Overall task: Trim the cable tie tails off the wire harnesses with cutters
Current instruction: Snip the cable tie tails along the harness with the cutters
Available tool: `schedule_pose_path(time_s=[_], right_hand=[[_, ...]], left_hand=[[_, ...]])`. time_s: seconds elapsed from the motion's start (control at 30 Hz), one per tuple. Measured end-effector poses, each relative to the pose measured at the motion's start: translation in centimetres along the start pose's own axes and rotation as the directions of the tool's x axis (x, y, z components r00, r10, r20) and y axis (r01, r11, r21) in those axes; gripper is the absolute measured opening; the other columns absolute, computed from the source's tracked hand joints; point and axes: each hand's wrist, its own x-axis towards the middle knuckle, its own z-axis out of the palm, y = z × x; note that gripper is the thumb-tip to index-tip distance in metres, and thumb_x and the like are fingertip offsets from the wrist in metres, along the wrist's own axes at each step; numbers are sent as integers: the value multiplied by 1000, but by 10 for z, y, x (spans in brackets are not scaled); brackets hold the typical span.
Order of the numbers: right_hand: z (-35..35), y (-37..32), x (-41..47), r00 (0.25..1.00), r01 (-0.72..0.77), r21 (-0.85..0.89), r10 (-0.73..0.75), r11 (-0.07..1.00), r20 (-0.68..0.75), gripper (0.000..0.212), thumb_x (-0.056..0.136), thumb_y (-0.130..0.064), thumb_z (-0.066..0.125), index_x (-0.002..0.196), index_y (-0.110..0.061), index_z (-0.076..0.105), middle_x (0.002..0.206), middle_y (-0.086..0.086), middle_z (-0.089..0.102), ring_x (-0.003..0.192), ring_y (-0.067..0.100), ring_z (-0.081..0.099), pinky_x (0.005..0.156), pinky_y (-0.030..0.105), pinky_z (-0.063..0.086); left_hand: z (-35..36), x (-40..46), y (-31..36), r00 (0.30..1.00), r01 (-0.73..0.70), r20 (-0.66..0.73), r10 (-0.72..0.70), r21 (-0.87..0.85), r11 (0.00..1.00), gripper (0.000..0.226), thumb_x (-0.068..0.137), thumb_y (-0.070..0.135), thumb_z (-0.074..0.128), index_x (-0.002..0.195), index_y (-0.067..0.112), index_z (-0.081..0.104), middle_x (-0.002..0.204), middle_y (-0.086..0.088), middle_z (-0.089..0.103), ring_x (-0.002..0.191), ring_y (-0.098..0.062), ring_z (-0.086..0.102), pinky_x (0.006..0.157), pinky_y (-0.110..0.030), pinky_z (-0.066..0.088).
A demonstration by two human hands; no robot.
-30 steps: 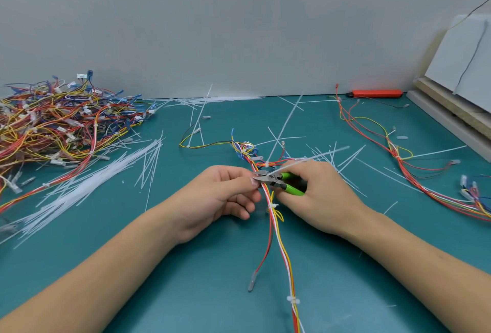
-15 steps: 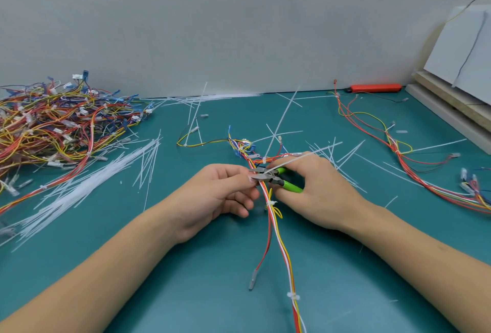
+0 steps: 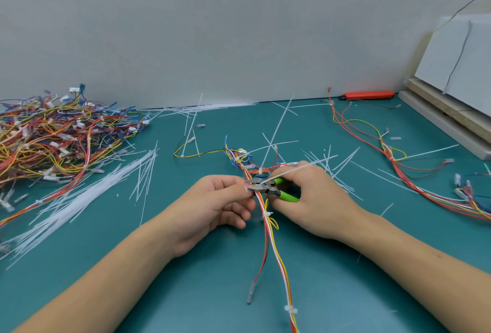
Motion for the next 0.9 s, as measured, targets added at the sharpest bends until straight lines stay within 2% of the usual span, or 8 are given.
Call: schedule_pose_path(time_s=[0.13, 0.23, 0.33, 0.47, 0.57, 0.63, 0.7, 0.9], right_hand=[[0, 0, 0, 1000, -19, -23, 19, 1000, -8, 5, 83, -25, 67, 84, -21, 71, 75, -2, 62, 74, 19, 56, 70, 43, 49], [1, 1, -3, 998, -61, -51, 59, 997, -33, 14, 83, -32, 69, 76, -20, 65, 67, -3, 57, 66, 16, 50, 64, 40, 47], [2, 1, -4, 994, -100, -23, 99, 995, -45, 27, 78, -36, 65, 64, -18, 51, 57, -3, 46, 58, 16, 39, 58, 38, 40], [2, 0, -5, 993, -112, -41, 111, 993, -45, 30, 75, -39, 62, 62, -18, 46, 54, -3, 42, 56, 16, 35, 55, 36, 37], [3, 1, -4, 996, -72, -32, 70, 997, -47, 22, 79, -40, 65, 66, -24, 57, 62, -7, 54, 67, 14, 47, 65, 35, 44], [4, 2, -4, 998, -44, -39, 42, 998, -49, 6, 84, -35, 73, 87, -30, 72, 81, -14, 67, 88, 12, 53, 80, 25, 45], [3, 3, -5, 998, -36, -39, 34, 999, -53, 16, 85, -32, 75, 101, -35, 75, 94, -20, 70, 100, 10, 54, 88, 19, 43], [2, 2, -4, 998, -39, -36, 37, 999, -50, 20, 86, -36, 71, 106, -38, 75, 98, -19, 71, 103, 11, 56, 92, 26, 46]], left_hand=[[0, 0, 0, 1000, 2, 1, -2, 1, 1000, 11, 87, 21, 68, 87, 12, 74, 81, -11, 66, 66, -16, 62, 59, -23, 55], [-1, 0, 0, 1000, -1, 7, 1, 6, 1000, 11, 87, 21, 68, 87, 11, 73, 82, -11, 67, 66, -16, 62, 60, -23, 55], [-1, 1, -1, 1000, -3, 3, 3, 12, 1000, 15, 87, 21, 67, 92, 7, 70, 83, -12, 67, 67, -17, 62, 59, -24, 55], [-1, 0, -1, 1000, -1, 4, 1, 14, 1000, 19, 87, 22, 68, 96, 5, 69, 83, -12, 67, 67, -17, 62, 60, -24, 55], [-1, 0, -1, 1000, 1, 8, -1, 25, 1000, 16, 88, 22, 67, 94, 7, 71, 84, -12, 67, 68, -17, 62, 60, -24, 55], [-1, 0, 0, 1000, -1, 14, 1, 34, 999, 15, 88, 22, 67, 92, 9, 72, 85, -13, 67, 69, -17, 61, 61, -24, 55], [0, 0, 0, 1000, -6, 16, 6, 34, 999, 14, 88, 22, 67, 92, 9, 72, 84, -12, 67, 68, -17, 61, 61, -24, 55], [0, 0, 0, 1000, -4, 14, 3, 35, 999, 14, 88, 23, 68, 92, 10, 73, 85, -12, 68, 68, -16, 61, 61, -24, 55]])
